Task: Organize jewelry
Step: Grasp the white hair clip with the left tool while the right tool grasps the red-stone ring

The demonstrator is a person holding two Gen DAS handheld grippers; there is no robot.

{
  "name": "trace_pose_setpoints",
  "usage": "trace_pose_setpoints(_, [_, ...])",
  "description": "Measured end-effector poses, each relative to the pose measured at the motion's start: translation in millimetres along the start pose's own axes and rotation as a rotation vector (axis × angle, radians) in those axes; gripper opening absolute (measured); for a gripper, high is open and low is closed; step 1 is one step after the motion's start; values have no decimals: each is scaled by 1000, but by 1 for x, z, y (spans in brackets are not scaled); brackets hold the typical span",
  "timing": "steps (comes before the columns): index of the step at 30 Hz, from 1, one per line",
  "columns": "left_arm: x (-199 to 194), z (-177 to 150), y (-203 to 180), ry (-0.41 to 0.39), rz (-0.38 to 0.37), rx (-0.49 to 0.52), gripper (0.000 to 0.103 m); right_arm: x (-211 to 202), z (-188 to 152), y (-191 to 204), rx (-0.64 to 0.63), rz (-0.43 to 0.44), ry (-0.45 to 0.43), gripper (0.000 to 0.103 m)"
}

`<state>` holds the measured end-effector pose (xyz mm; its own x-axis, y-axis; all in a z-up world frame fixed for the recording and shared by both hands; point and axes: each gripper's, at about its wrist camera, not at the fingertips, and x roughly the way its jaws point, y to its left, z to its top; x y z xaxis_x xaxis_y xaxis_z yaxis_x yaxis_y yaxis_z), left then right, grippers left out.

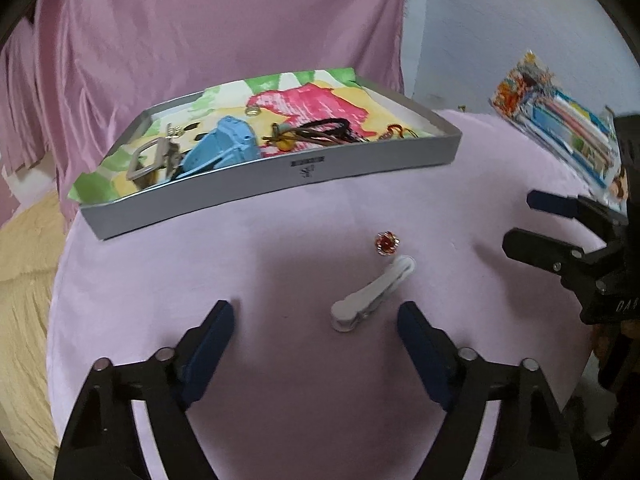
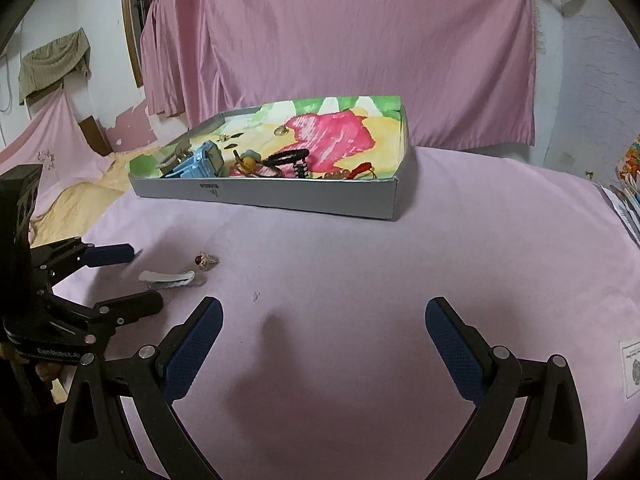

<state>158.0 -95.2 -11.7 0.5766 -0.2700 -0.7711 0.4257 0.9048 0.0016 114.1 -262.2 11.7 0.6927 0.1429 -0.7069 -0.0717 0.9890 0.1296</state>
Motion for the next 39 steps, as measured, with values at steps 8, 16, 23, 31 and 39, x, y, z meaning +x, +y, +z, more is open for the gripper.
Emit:
trace_pose_setpoints(8, [1, 8, -15, -3, -41, 74, 47, 8, 3, 0, -2, 6, 41, 99])
trace_pose_setpoints(16, [2, 12, -9, 4, -46, 50, 24, 18, 8, 10, -32, 19, 66, 99])
trace_pose_setpoints(23, [5, 15, 10, 9, 6, -11, 13, 31, 15, 28, -68, 65, 85, 99])
trace_pose_setpoints(31, [7, 17, 20, 2, -35, -55, 12, 40, 21, 48, -113, 104, 96, 83])
trace_pose_setpoints(39, [10, 19, 28, -8, -65, -96, 12, 45, 25, 60, -146, 110, 116, 66])
